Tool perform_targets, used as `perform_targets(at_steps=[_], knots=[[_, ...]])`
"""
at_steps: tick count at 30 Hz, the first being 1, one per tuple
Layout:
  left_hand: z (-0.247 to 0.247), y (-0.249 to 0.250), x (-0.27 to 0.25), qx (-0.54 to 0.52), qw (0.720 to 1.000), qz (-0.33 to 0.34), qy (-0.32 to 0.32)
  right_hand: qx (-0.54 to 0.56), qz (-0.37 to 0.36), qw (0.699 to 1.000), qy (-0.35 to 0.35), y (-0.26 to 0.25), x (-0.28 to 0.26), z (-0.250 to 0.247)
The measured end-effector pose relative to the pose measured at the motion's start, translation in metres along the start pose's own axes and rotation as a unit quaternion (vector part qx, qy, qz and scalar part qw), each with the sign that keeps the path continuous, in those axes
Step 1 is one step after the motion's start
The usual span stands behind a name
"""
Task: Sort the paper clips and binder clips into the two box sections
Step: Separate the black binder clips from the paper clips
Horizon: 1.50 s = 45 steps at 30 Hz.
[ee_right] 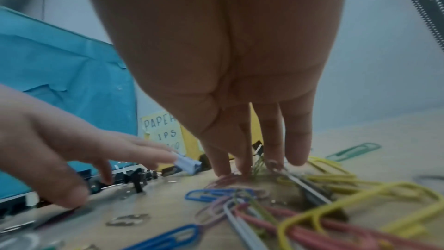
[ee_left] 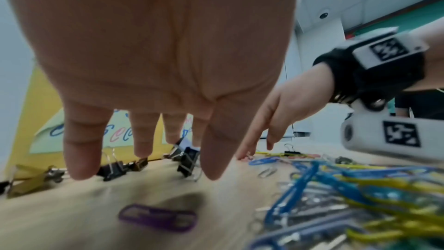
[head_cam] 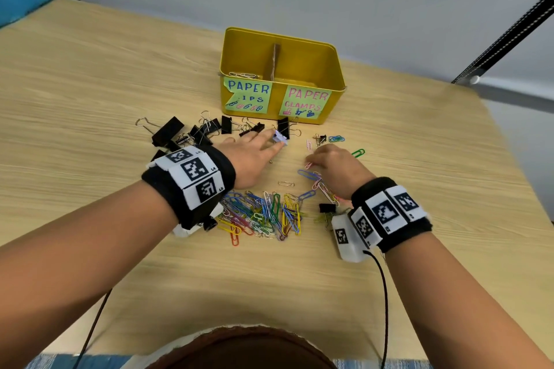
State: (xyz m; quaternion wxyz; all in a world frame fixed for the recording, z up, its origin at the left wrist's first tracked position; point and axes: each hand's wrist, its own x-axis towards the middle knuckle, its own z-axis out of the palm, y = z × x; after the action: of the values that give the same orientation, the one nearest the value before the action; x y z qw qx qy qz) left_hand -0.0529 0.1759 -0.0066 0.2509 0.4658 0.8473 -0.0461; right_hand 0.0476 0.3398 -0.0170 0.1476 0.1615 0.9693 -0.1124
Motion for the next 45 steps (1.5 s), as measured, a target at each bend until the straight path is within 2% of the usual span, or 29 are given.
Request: perform_targets(at_steps=[2, 4, 7, 9, 11, 14, 16, 18, 20, 23, 25, 27, 30, 34, 38, 42, 45], knots=[[-0.004, 0.001, 0.005, 0.012, 1.000, -0.020, -0.019, 0.021, -0.025, 0.999, -0.026, -0.005, -0.007, -0.002], [-0.009, 0.004, 0.007, 0.018, 0.999, -0.037, -0.005, 0.091, -0.022, 0.995, -0.028, -0.010, -0.012, -0.012], [-0.016, 0.017, 0.007, 0.033, 0.996, -0.011, 0.087, 0.175, 0.040, 0.982, 0.052, -0.005, -0.010, -0.027], [-0.018, 0.027, 0.008, 0.029, 0.992, 0.022, 0.123, 0.172, 0.079, 0.977, 0.095, 0.004, -0.003, -0.032], [-0.017, 0.037, 0.013, 0.033, 0.992, 0.057, 0.109, 0.131, 0.104, 0.984, 0.067, 0.008, 0.004, -0.035], [-0.015, 0.054, 0.027, 0.059, 0.994, 0.082, 0.039, 0.103, 0.106, 0.989, 0.009, 0.009, 0.013, -0.036], [-0.016, 0.062, 0.032, 0.087, 0.994, 0.071, -0.012, 0.134, 0.117, 0.983, 0.049, 0.013, 0.016, -0.039], [-0.018, 0.066, 0.033, 0.108, 0.991, 0.071, -0.034, 0.168, 0.144, 0.968, 0.116, 0.020, 0.017, -0.043], [-0.018, 0.068, 0.031, 0.111, 0.989, 0.091, -0.038, 0.169, 0.167, 0.964, 0.121, 0.027, 0.018, -0.045], [-0.013, 0.071, 0.026, 0.091, 0.987, 0.128, -0.048, 0.097, 0.161, 0.981, 0.035, 0.030, 0.016, -0.041], [-0.012, 0.071, 0.022, 0.051, 0.987, 0.142, -0.052, 0.061, 0.139, 0.988, 0.003, 0.030, 0.015, -0.039], [-0.012, 0.069, 0.019, 0.004, 0.989, 0.141, -0.035, 0.075, 0.128, 0.989, -0.016, 0.030, 0.012, -0.039], [-0.011, 0.065, 0.016, -0.019, 0.991, 0.136, -0.002, 0.097, 0.123, 0.988, 0.008, 0.030, 0.009, -0.038], [-0.006, 0.066, 0.012, 0.027, 0.985, 0.155, -0.067, 0.032, 0.113, 0.993, -0.025, 0.024, 0.014, -0.031], [-0.004, 0.060, 0.009, 0.015, 0.986, 0.149, -0.070, 0.006, 0.105, 0.994, -0.022, 0.020, 0.014, -0.034], [-0.003, 0.056, 0.006, -0.013, 0.988, 0.136, -0.068, 0.055, 0.121, 0.990, -0.040, 0.021, 0.005, -0.038], [-0.001, 0.057, 0.004, -0.046, 0.990, 0.125, -0.055, 0.094, 0.134, 0.987, -0.001, 0.027, 0.001, -0.036]])
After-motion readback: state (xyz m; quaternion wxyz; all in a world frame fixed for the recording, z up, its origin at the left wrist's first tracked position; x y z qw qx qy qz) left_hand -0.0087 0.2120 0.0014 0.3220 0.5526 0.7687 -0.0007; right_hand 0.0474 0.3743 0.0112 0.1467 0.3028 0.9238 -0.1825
